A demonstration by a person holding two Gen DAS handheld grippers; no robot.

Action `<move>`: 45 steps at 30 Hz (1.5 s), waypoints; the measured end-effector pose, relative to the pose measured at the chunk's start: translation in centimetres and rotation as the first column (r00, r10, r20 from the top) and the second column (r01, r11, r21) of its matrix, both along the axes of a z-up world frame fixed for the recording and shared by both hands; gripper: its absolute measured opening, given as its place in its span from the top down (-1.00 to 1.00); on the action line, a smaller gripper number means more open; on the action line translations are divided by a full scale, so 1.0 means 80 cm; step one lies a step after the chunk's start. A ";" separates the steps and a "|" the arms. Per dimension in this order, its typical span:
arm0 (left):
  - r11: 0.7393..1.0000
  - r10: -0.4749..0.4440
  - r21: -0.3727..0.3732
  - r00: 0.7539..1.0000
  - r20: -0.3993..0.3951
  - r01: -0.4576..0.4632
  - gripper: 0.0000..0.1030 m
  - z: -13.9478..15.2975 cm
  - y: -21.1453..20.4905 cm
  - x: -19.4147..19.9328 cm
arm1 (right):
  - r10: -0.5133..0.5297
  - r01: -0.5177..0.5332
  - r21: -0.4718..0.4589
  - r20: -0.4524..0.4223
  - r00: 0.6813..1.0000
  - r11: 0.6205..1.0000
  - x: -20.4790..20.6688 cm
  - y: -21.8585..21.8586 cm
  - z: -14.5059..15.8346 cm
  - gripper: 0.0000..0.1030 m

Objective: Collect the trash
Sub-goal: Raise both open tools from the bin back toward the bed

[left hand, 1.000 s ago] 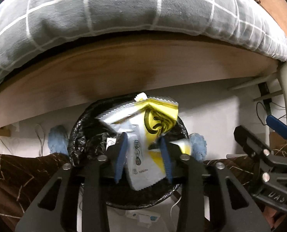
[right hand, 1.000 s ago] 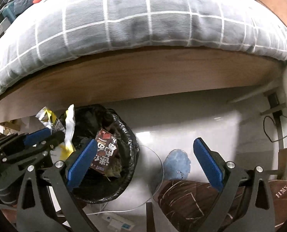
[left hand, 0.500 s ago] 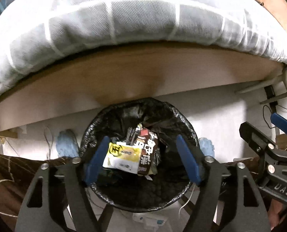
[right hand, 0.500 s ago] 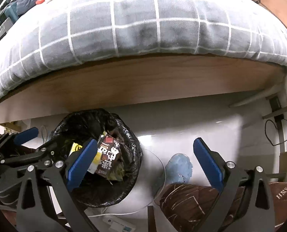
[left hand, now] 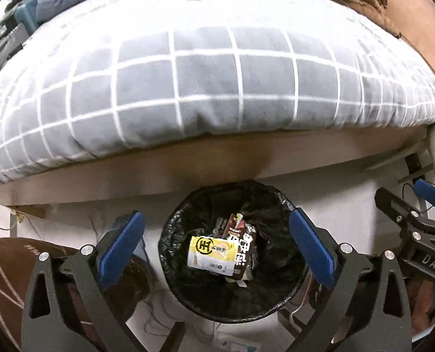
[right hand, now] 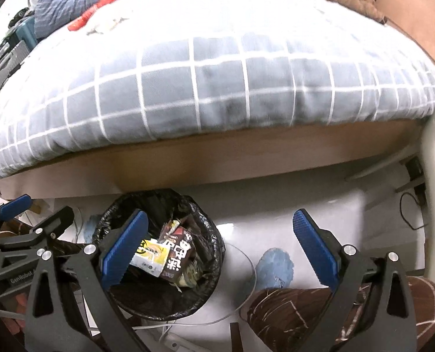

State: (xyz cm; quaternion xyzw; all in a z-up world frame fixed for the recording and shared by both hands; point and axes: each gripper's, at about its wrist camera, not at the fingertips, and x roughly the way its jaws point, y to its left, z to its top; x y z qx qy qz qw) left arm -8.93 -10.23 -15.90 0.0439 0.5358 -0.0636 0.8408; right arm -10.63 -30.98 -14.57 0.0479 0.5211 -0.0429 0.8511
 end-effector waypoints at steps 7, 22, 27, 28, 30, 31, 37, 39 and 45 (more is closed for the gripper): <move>1.000 0.015 0.005 0.998 0.057 -0.015 -0.89 0.045 0.019 -0.003 | 0.014 -0.014 0.003 0.070 0.997 1.000 0.004 0.009 0.046 -0.85; 0.996 0.091 -0.011 0.985 0.149 -0.091 -0.89 0.131 0.073 0.040 | 0.086 -0.083 -0.026 0.174 0.981 0.996 0.057 0.053 0.119 -0.85; 0.993 0.114 -0.024 0.979 0.168 -0.112 -0.89 0.152 0.094 0.064 | 0.113 -0.106 -0.042 0.190 0.975 0.993 0.080 0.071 0.133 -0.85; 0.993 0.119 -0.026 0.978 0.170 -0.116 -0.89 0.155 0.098 0.069 | 0.116 -0.109 -0.042 0.193 0.974 0.993 0.084 0.073 0.136 -0.85; 0.992 0.124 -0.026 0.977 0.174 -0.121 -0.89 0.160 0.104 0.078 | 0.123 -0.116 -0.046 0.198 0.972 0.992 0.097 0.079 0.141 -0.85; 0.992 0.126 -0.025 0.976 0.177 -0.123 -0.89 0.162 0.107 0.085 | 0.125 -0.118 -0.047 0.199 0.972 0.992 0.101 0.080 0.142 -0.85; 0.991 0.133 -0.014 0.973 0.187 -0.132 -0.89 0.169 0.125 0.125 | 0.150 -0.143 -0.049 0.218 0.964 0.989 0.141 0.096 0.152 -0.85; 0.990 0.139 -0.012 0.972 0.189 -0.139 -0.89 0.170 0.131 0.137 | 0.160 -0.153 -0.050 0.225 0.961 0.987 0.161 0.105 0.155 -0.85; 0.988 0.154 -0.008 0.970 0.186 -0.156 -0.89 0.165 0.152 0.193 | 0.198 -0.191 -0.053 0.220 0.955 0.980 0.225 0.127 0.151 -0.85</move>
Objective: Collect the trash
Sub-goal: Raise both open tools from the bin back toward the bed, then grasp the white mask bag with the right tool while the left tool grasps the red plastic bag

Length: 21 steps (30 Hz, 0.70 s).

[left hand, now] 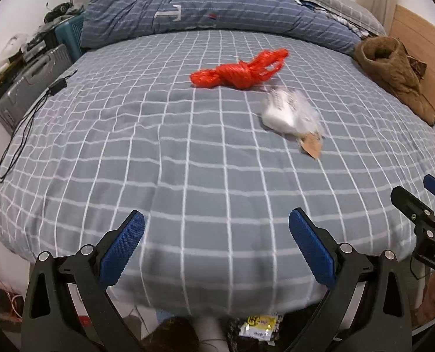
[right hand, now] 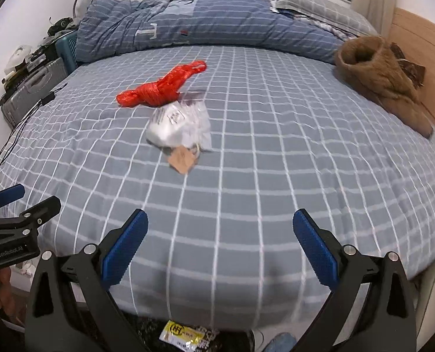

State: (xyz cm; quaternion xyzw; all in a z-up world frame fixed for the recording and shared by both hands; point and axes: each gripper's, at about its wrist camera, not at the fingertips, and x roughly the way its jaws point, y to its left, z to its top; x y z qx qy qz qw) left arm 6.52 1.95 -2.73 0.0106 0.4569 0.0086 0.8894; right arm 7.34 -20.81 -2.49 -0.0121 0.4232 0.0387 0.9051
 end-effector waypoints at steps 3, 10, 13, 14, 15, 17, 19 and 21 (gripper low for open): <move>1.000 0.009 0.007 1.000 0.000 -0.009 -0.89 -0.003 0.015 0.037 | 0.015 -0.015 0.005 -0.008 1.000 1.000 0.039 0.012 -0.006 -0.85; 1.000 0.026 0.018 1.000 0.011 -0.026 -0.89 -0.011 0.044 0.123 | 0.026 -0.024 0.055 -0.036 0.999 0.998 0.140 0.051 -0.019 -0.85; 0.999 0.040 0.005 0.999 0.016 -0.040 -0.89 -0.015 0.055 0.158 | 0.040 -0.038 0.049 -0.046 0.998 0.998 0.179 0.075 -0.029 -0.85; 0.999 0.044 0.000 0.999 0.018 -0.044 -0.89 -0.015 0.059 0.167 | 0.051 -0.049 0.050 -0.055 0.997 0.998 0.192 0.082 -0.035 -0.84; 0.999 0.050 -0.003 0.998 0.024 -0.050 -0.89 -0.015 0.064 0.176 | 0.056 -0.053 0.050 -0.064 0.996 0.997 0.203 0.088 -0.042 -0.75; 0.998 0.068 -0.012 0.997 0.035 -0.067 -0.89 -0.014 0.074 0.194 | 0.070 -0.067 0.034 -0.102 0.992 0.997 0.224 0.099 -0.061 -0.62; 0.997 0.076 -0.020 0.996 0.036 -0.075 -0.89 -0.015 0.080 0.211 | 0.077 -0.074 0.027 -0.128 0.989 0.997 0.233 0.104 -0.074 -0.47; 0.996 0.084 -0.028 0.996 0.037 -0.083 -0.89 -0.018 0.083 0.223 | 0.090 -0.082 0.065 -0.137 0.986 0.995 0.237 0.102 -0.086 -0.36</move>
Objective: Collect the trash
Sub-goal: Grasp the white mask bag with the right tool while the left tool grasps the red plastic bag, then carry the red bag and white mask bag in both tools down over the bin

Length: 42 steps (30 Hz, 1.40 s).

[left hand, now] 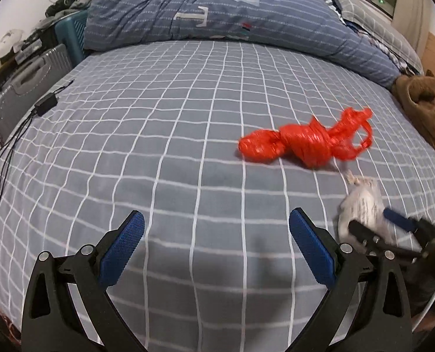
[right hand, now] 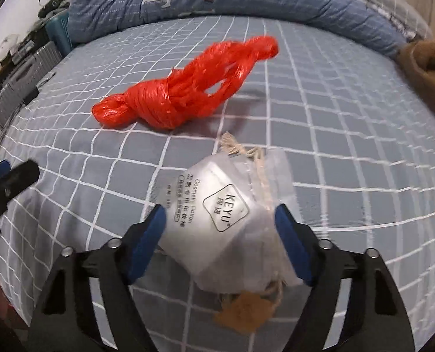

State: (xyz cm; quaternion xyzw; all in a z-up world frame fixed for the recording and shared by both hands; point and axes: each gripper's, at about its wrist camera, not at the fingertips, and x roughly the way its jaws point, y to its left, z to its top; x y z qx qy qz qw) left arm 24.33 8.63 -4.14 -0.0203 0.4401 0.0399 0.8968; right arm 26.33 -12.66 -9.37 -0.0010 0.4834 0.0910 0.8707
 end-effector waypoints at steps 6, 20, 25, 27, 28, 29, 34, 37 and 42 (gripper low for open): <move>1.000 -0.010 0.000 1.000 0.004 0.010 -0.89 -0.008 -0.016 0.031 | 0.066 -0.068 0.025 0.052 0.996 0.997 -0.014 -0.002 -0.005 0.12; 0.990 -0.115 -0.080 0.993 -0.018 0.114 -0.88 -0.028 -0.095 0.135 | 0.016 -0.017 0.006 0.160 0.987 1.000 -0.032 -0.099 0.037 0.27; 0.991 -0.115 -0.068 0.993 -0.035 0.113 -0.81 -0.045 -0.111 0.167 | -0.008 0.009 -0.004 0.168 0.986 1.000 -0.031 -0.132 0.031 0.27; 0.993 -0.115 -0.040 0.993 -0.036 0.114 -0.76 -0.051 -0.117 0.179 | -0.003 0.006 -0.016 0.167 0.986 1.000 -0.031 -0.137 0.028 0.27; 0.993 -0.114 -0.025 0.993 -0.044 0.113 -0.69 -0.055 -0.118 0.182 | -0.002 0.006 -0.022 0.167 0.986 1.000 -0.033 -0.140 0.027 0.27; 0.994 -0.112 -0.017 0.992 -0.052 0.111 -0.63 -0.058 -0.119 0.185 | -0.005 0.009 -0.027 0.166 0.986 1.000 -0.034 -0.144 0.025 0.28; 0.996 -0.087 -0.002 0.995 -0.053 0.087 -0.22 -0.067 -0.125 0.190 | -0.021 0.027 -0.033 0.161 0.987 0.999 -0.035 -0.158 0.020 0.28; 0.998 -0.065 -0.002 0.997 -0.045 0.065 -0.10 -0.067 -0.128 0.187 | -0.026 0.031 -0.030 0.165 0.986 0.999 -0.037 -0.163 0.019 0.28; 0.998 -0.058 0.009 0.998 -0.028 0.058 0.04 -0.061 -0.132 0.179 | -0.042 0.046 -0.018 0.162 0.986 0.999 -0.041 -0.169 0.019 0.28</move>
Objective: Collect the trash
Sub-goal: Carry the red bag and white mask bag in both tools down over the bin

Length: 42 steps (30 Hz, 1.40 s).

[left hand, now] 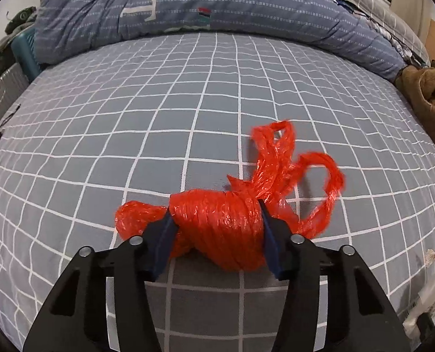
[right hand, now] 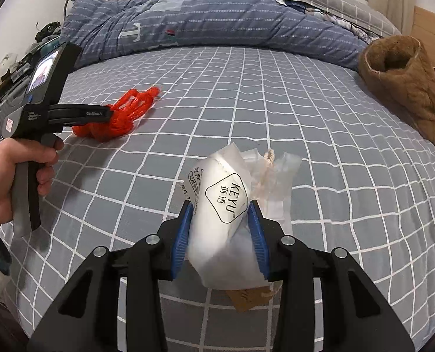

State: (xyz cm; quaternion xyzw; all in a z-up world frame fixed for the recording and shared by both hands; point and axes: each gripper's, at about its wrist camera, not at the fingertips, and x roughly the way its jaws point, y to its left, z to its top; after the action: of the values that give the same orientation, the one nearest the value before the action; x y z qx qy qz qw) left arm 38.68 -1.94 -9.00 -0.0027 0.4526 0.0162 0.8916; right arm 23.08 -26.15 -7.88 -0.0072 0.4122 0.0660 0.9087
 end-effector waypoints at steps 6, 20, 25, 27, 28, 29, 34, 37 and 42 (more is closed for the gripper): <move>1.000 0.008 -0.008 1.000 0.025 -0.008 0.09 0.025 0.005 -0.027 | -0.005 0.004 0.020 0.008 1.000 1.000 -0.012 0.001 0.013 0.28; 1.000 0.008 -0.005 0.999 0.050 -0.007 0.09 0.093 0.014 -0.126 | -0.019 0.017 0.056 0.040 0.999 0.998 -0.069 0.004 0.076 0.28; 0.999 0.015 -0.030 0.998 0.053 -0.014 0.09 0.111 0.019 -0.174 | -0.020 0.017 0.064 0.056 0.998 0.998 -0.097 0.000 0.091 0.27; 0.999 0.023 -0.038 0.999 0.047 -0.022 0.09 0.118 0.021 -0.191 | -0.023 0.020 0.067 0.057 0.998 0.998 -0.112 -0.002 0.098 0.27; 0.999 0.022 -0.042 0.999 0.049 -0.020 0.09 0.123 0.021 -0.205 | -0.024 0.020 0.066 0.058 0.998 0.998 -0.117 -0.002 0.100 0.27; 0.999 0.023 -0.045 0.998 0.051 -0.021 0.09 0.127 0.021 -0.213 | -0.024 0.020 0.068 0.060 0.998 0.997 -0.126 -0.002 0.103 0.27; 0.998 0.020 -0.059 0.999 0.045 -0.017 0.09 0.139 0.018 -0.264 | -0.028 0.023 0.080 0.062 0.998 0.997 -0.160 0.000 0.114 0.27; 0.999 0.014 -0.053 0.999 0.043 -0.012 0.09 0.143 0.014 -0.293 | -0.029 0.024 0.085 0.058 0.998 0.996 -0.182 0.004 0.118 0.27; 0.998 0.001 -0.063 0.999 0.036 0.001 0.09 0.145 0.010 -0.329 | -0.027 0.022 0.086 0.053 0.998 0.996 -0.210 0.009 0.122 0.27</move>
State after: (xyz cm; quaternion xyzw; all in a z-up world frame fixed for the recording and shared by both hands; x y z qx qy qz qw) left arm 12.37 -1.13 2.62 -0.0312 0.4370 0.0018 0.8989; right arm 6.28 -25.45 1.88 0.0350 0.3842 0.0722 0.9198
